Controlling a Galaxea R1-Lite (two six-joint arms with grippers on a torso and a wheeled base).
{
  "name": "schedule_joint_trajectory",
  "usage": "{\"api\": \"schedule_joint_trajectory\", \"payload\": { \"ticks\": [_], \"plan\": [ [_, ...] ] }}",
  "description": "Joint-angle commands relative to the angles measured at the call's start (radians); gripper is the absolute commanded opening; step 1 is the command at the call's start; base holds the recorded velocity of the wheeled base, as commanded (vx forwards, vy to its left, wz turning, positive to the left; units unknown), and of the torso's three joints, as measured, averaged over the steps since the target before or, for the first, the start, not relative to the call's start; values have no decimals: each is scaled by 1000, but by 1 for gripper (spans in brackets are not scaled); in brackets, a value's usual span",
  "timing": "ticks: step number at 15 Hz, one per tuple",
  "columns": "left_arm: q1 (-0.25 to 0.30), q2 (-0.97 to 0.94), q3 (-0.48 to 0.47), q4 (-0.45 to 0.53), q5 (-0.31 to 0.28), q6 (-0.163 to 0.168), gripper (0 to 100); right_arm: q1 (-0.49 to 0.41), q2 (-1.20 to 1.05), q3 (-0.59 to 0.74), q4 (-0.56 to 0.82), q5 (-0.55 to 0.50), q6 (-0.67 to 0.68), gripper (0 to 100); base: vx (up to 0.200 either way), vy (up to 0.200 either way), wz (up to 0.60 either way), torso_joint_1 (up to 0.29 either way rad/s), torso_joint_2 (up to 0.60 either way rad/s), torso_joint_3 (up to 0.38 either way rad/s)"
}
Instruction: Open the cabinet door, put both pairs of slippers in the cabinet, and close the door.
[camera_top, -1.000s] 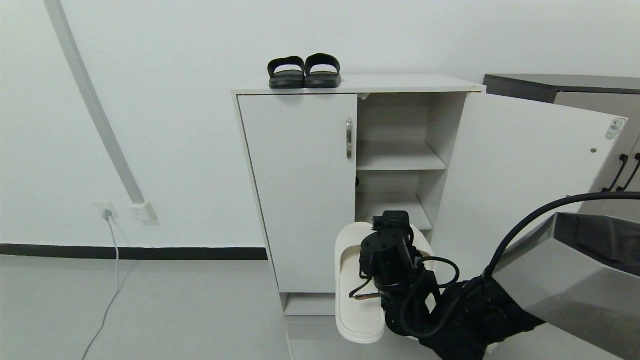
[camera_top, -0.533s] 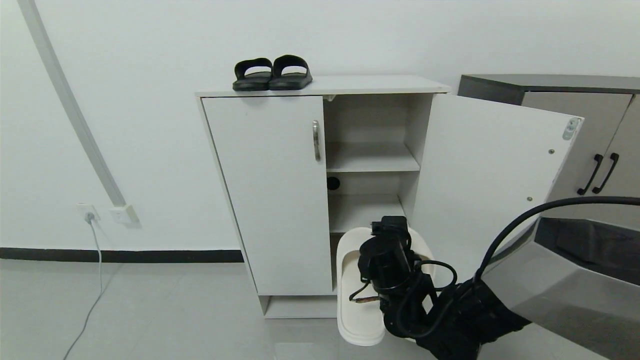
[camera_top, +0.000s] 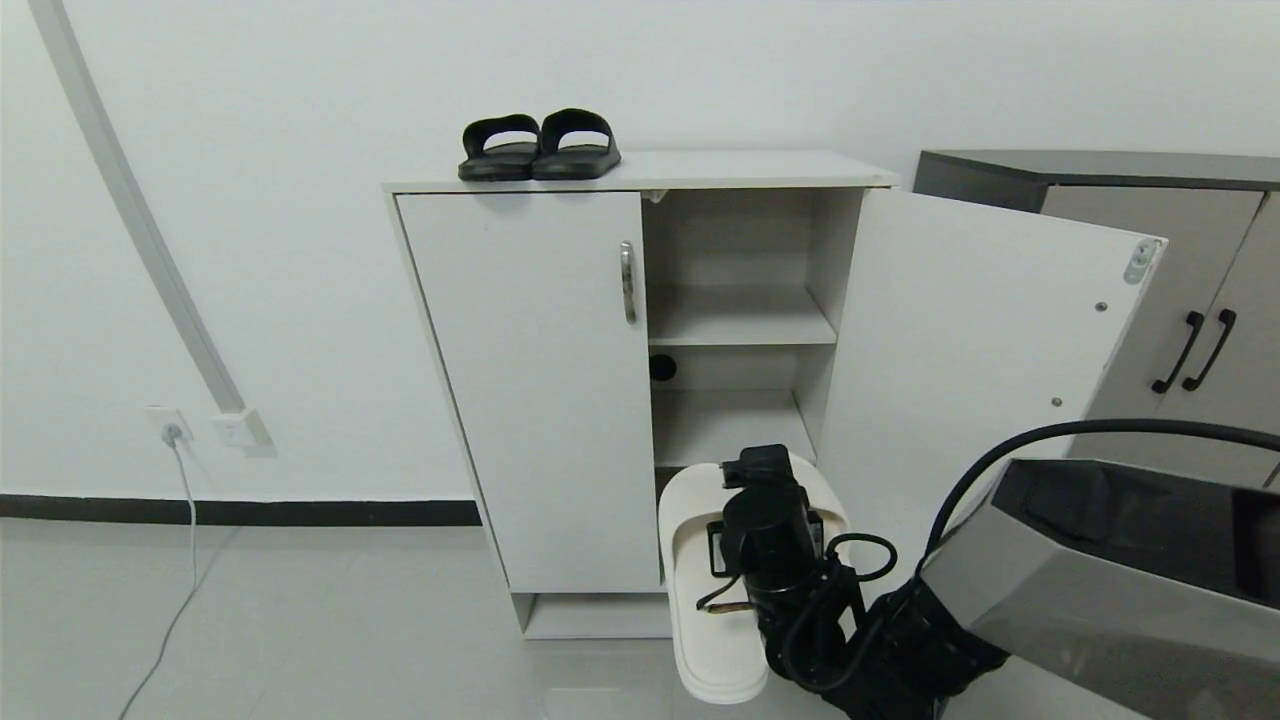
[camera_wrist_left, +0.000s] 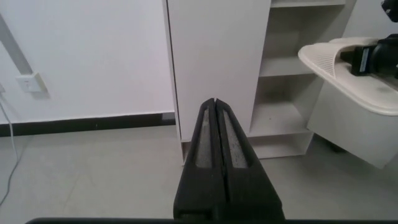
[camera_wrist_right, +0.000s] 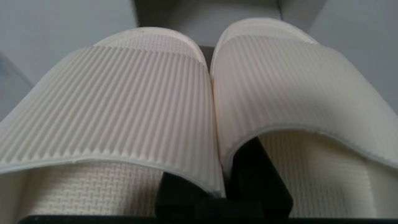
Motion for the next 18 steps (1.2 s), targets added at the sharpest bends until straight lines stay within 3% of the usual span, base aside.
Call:
{"api": "schedule_joint_trajectory", "payload": {
  "ticks": [1, 9, 18],
  "plan": [
    [-1, 2, 1, 0, 1, 1, 0, -8, 12, 5, -5, 0, 2, 0, 0, 0, 0, 0, 0, 0],
    [0, 2, -1, 0, -1, -1, 0, -10, 49, -1, -8, 1, 2, 0, 0, 0, 0, 1, -1, -10],
    [-1, 3, -1, 1, -1, -1, 0, -11, 73, -20, -8, 3, 16, 0, 0, 0, 0, 3, 2, -181]
  ]
}}
